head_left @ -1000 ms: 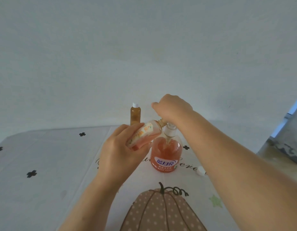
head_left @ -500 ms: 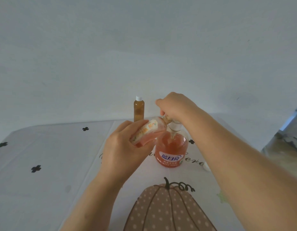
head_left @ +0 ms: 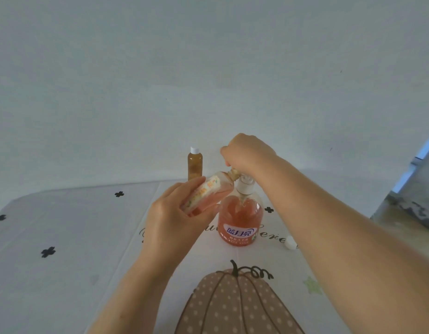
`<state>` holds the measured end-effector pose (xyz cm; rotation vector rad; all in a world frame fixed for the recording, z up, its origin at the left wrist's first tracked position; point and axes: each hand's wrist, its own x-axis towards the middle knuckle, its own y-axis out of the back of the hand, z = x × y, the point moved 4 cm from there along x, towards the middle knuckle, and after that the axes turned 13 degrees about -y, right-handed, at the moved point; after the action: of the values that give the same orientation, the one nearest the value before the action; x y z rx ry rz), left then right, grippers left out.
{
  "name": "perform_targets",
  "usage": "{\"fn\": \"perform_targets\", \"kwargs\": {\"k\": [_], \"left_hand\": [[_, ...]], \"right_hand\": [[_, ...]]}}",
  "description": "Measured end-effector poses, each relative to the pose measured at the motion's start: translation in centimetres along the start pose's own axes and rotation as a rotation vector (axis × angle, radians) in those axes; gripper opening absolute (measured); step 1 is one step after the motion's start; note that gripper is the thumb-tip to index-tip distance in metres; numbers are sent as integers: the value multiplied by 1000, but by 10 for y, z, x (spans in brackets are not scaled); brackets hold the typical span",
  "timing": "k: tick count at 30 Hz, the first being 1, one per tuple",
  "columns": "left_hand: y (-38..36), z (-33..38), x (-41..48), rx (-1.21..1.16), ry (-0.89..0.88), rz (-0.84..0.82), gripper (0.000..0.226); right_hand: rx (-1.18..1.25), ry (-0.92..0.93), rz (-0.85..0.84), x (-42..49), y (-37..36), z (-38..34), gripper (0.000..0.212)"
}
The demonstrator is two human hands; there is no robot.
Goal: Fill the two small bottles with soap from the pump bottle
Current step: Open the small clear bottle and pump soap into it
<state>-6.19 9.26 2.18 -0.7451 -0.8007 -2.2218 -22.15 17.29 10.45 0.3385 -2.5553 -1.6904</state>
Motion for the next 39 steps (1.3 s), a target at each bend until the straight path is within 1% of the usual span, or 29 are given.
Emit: {"fn": "perform_targets", "kwargs": {"k": [4, 7, 12, 21, 27, 32, 39], "left_hand": [[0, 2, 0, -26, -4, 2, 43], [-1, 2, 1, -16, -20, -9, 41], [-2, -2, 3, 9, -10, -39, 43], [-2, -3, 1, 29, -13, -40, 45], [-2, 0, 3, 53, -73, 8, 48], [-2, 2, 3, 34, -112, 20, 55], [-2, -1, 2, 47, -83, 9, 46]], "right_hand": [[11, -2, -23, 0, -2, 1, 27], [4, 1, -35, 3, -6, 1, 28], [5, -17, -44, 9, -16, 7, 31], [25, -14, -48, 2, -13, 6, 30], [1, 54, 74, -2, 2, 3, 24], [-40, 53, 41, -2, 3, -1, 23], [-15, 41, 6, 1, -5, 0, 25]]}}
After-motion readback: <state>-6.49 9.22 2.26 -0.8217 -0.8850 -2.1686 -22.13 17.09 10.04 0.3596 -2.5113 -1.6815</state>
